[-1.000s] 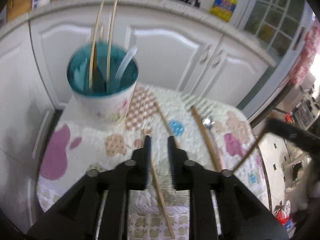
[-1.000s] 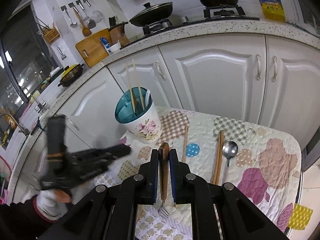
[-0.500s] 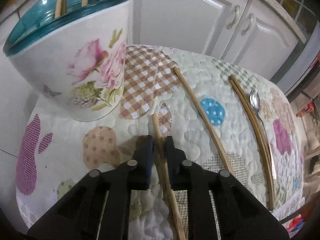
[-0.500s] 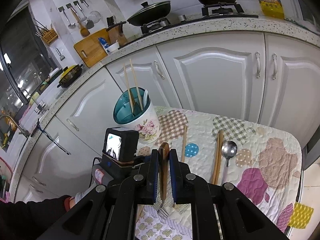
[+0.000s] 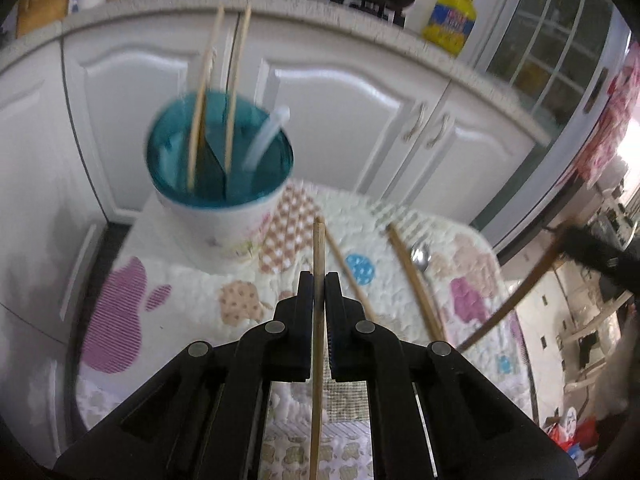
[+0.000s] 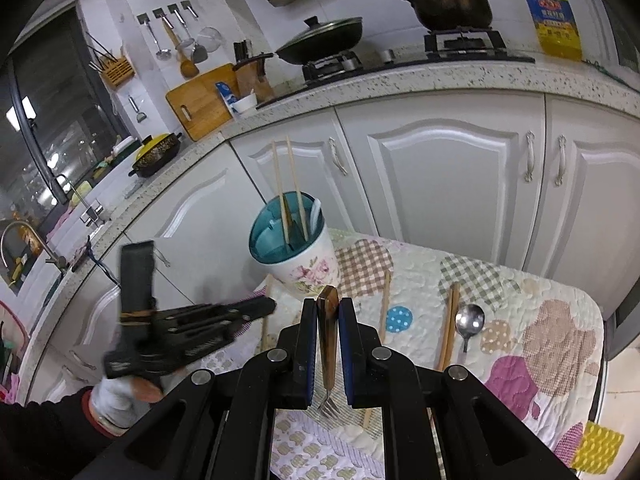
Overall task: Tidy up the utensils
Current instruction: 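Lift the chopstick and wooden-handled fork upright toward the holder, then lower the left tool's chopstick into the holder while the right tool lowers the fork, then open both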
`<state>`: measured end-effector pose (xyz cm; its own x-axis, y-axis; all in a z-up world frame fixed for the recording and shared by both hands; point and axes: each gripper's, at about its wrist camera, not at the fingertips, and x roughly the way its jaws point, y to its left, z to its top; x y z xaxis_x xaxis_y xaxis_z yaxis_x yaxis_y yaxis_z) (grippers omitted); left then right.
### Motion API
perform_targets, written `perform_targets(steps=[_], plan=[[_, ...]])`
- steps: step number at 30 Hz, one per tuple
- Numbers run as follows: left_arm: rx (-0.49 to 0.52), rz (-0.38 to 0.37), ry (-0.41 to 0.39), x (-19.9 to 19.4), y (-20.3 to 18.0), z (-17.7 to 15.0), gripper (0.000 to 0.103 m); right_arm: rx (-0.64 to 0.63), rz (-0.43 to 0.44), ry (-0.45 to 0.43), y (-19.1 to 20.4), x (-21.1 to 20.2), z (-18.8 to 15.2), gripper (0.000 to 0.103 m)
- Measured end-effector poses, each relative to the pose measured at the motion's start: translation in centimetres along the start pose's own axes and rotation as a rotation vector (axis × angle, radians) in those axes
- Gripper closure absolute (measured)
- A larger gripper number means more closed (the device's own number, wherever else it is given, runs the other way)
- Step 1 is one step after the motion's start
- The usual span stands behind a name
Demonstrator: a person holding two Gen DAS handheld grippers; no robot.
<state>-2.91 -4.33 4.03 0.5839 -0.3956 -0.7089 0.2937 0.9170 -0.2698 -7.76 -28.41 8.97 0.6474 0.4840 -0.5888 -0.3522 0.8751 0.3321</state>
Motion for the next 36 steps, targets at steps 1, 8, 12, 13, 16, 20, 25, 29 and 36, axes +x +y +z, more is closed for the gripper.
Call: perform_targets(steps=[1, 8, 12, 13, 16, 20, 25, 29, 36], plan=[[0.000, -0.002, -0.013, -0.6, 0.0, 0.3, 0.099, -0.005, 0.004, -0.004, 0.3, 0.0, 0.2, 0.093], [0.010, -0.003, -0.071, -3.9, 0.2, 1.6, 0.099, -0.034, 0.013, -0.025, 1.3, -0.2, 1.7, 0.093], [0.008, -0.004, -0.091, -4.8, 0.0, 2.3, 0.099, -0.050, 0.016, -0.038, 1.8, -0.2, 2.9, 0.093], [0.007, -0.004, -0.095, -4.9, 0.0, 2.3, 0.099, -0.053, 0.017, -0.040, 2.0, -0.1, 3.2, 0.093], [0.008, -0.001, -0.117, -5.9, 0.0, 2.8, 0.099, -0.074, 0.022, -0.047, 2.7, 0.0, 4.1, 0.093], [-0.002, -0.007, -0.149, -7.6, 0.5, 4.0, 0.099, -0.100, 0.029, -0.059, 3.6, 0.2, 5.4, 0.093], [-0.014, 0.000, -0.206, -10.3, 1.5, 6.0, 0.099, -0.128, 0.036, -0.079, 4.8, 0.4, 7.1, 0.093], [-0.019, 0.019, -0.263, -12.2, 2.3, 8.3, 0.099, -0.144, 0.049, -0.099, 5.7, 0.7, 8.8, 0.093], [-0.026, 0.073, -0.337, -13.6, 3.5, 11.7, 0.099, -0.153, 0.064, -0.138, 6.8, 2.0, 12.4, 0.093]])
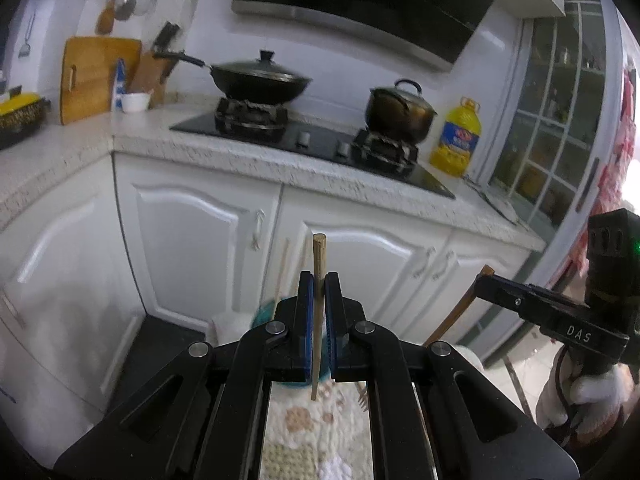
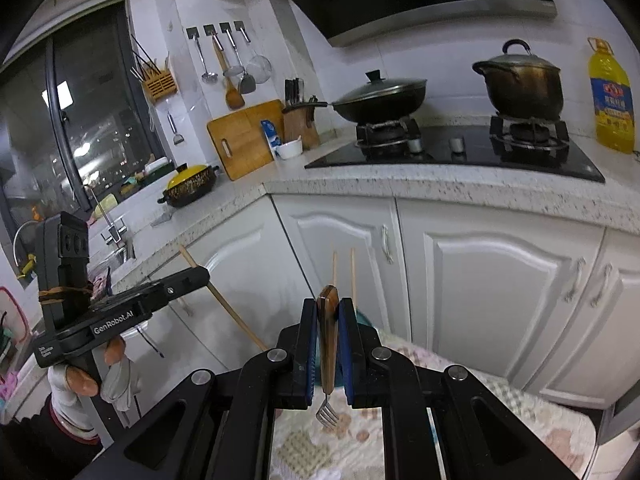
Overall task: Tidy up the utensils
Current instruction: 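Lower the left tool's chopstick into the holder while the right tool lowers the fork, then open both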
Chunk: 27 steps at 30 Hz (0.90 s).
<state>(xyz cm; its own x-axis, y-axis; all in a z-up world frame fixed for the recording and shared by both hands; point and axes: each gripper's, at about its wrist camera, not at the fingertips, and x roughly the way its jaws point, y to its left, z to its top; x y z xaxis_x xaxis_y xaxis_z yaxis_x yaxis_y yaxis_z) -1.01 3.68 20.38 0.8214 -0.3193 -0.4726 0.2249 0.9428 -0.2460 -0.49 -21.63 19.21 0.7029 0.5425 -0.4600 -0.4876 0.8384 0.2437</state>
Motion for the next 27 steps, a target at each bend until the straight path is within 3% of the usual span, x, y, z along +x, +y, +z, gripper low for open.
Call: perform_targets(steps=[10, 17, 27], plan=[[0.031, 0.107, -0.033, 3.1, 1.3, 2.0, 0.099, 0.026, 0.011, -0.003, -0.4, 4.6, 2.2, 0.093], [0.036, 0.151, 0.012, 6.6, 2.2, 1.0, 0.099, 0.066, 0.005, 0.023, -1.5, 7.7, 1.5, 0.093], [0.010, 0.157, 0.080, 9.8, 3.1, -0.6, 0.099, 0.106, -0.001, 0.092, -3.7, 10.3, -0.2, 0.093]])
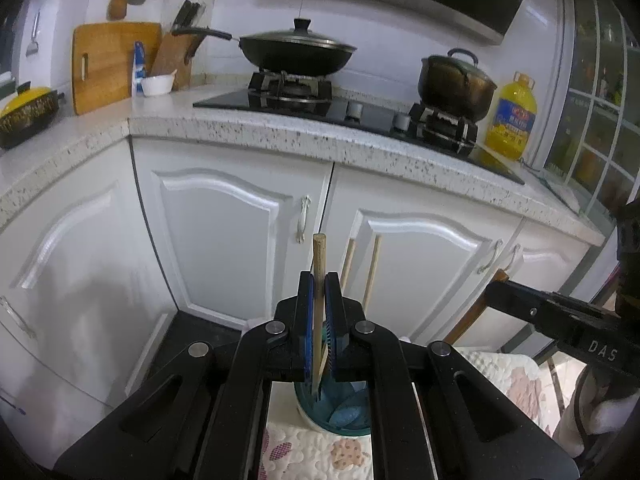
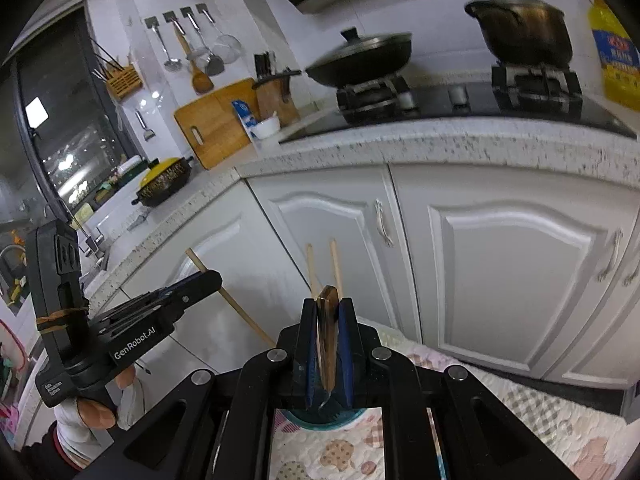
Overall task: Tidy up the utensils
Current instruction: 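Lower the left tool's chopstick into the holder while the right tool lowers the fork, then open both, then move both open tools back over the remaining chopstick and spoon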
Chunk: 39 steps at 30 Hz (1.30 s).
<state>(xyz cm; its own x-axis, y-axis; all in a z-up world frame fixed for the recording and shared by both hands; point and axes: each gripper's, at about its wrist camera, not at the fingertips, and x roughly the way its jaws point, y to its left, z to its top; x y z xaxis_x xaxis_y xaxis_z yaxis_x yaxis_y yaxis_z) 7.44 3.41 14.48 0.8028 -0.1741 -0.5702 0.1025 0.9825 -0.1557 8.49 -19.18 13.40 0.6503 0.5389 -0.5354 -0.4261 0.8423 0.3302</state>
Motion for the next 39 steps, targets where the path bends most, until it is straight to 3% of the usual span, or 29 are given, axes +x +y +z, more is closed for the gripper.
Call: perform_targets(steps=[7, 13, 14, 16, 17, 22, 34, 39], plan=[[-0.010, 0.011, 0.060, 2.4, -0.2, -1.3, 0.099, 0.057, -0.026, 0.081, -2.8, 2.6, -1.9, 0.093], [-0.022, 0.022, 0.084, 3.4, 0.0, -2.2, 0.099, 0.105, -0.035, 0.089, -4.2, 2.6, -2.5, 0.092], [-0.028, 0.020, 0.089, 3.5, 0.0, -2.2, 0.099, 0.113, -0.042, 0.095, -4.3, 2.6, -2.6, 0.091], [-0.042, 0.021, 0.094, 3.5, 0.2, -2.3, 0.099, 0.137, -0.037, 0.102, -4.8, 2.4, -3.0, 0.073], [-0.045, 0.024, 0.095, 3.5, 0.4, -2.4, 0.099, 0.150, -0.031, 0.101, -5.0, 2.3, -3.2, 0.071], [-0.058, 0.026, 0.101, 3.2, 0.6, -2.7, 0.084, 0.155, -0.034, 0.109, -5.2, 1.7, -4.2, 0.071], [-0.054, 0.027, 0.088, 0.9, -0.1, -4.3, 0.067, 0.143, -0.056, 0.113, -4.2, -0.4, -6.1, 0.066], [-0.033, 0.037, 0.083, 0.0, -1.3, -6.0, 0.065, 0.115, -0.084, 0.110, -3.4, -1.3, -7.3, 0.065]])
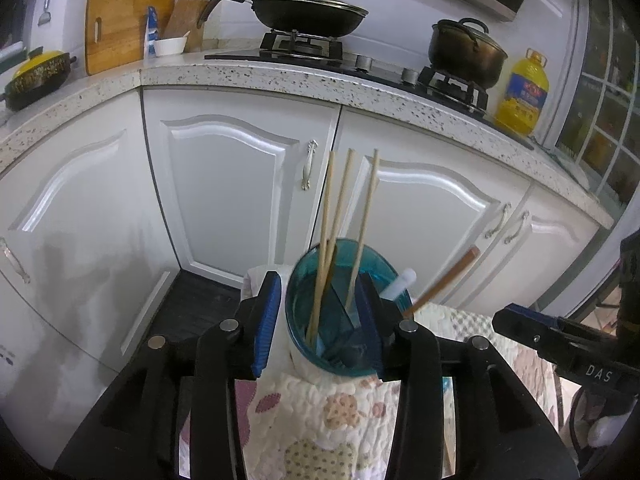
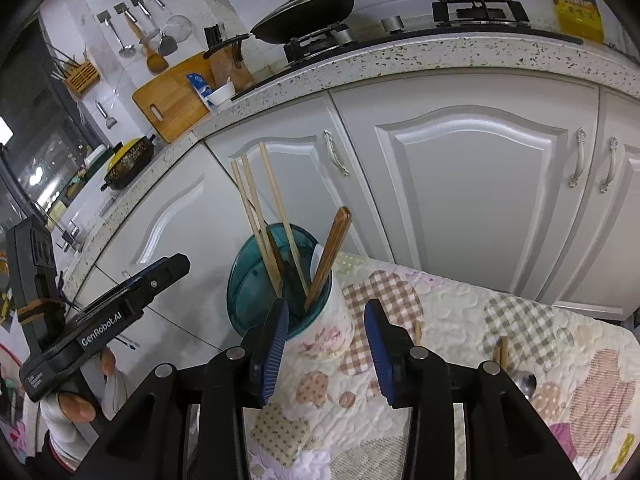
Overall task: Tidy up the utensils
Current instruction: 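Move both open tools back over the remaining chopstick and spoon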
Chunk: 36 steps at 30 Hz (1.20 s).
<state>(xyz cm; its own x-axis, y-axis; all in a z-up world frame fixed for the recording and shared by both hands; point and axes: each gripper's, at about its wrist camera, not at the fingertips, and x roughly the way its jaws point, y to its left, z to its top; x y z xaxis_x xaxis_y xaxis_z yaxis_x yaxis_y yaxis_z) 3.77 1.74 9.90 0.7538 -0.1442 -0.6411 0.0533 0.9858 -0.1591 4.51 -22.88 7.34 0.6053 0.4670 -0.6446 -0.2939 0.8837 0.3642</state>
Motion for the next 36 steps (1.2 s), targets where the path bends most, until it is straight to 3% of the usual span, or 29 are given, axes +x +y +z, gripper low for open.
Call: perform_targets(steps=[17, 36], plan=[[0.075, 0.005, 0.035, -1.2, -3.9, -5.6, 0.064, -0.032, -0.107, -0.002, -0.6, -3.4, -4.8, 0.062], [0.117, -0.054, 0.133, 0.3, -7.8, -9.6, 0.064, 0.078, -0.235, 0.066, -7.9, -6.3, -12.0, 0.061]])
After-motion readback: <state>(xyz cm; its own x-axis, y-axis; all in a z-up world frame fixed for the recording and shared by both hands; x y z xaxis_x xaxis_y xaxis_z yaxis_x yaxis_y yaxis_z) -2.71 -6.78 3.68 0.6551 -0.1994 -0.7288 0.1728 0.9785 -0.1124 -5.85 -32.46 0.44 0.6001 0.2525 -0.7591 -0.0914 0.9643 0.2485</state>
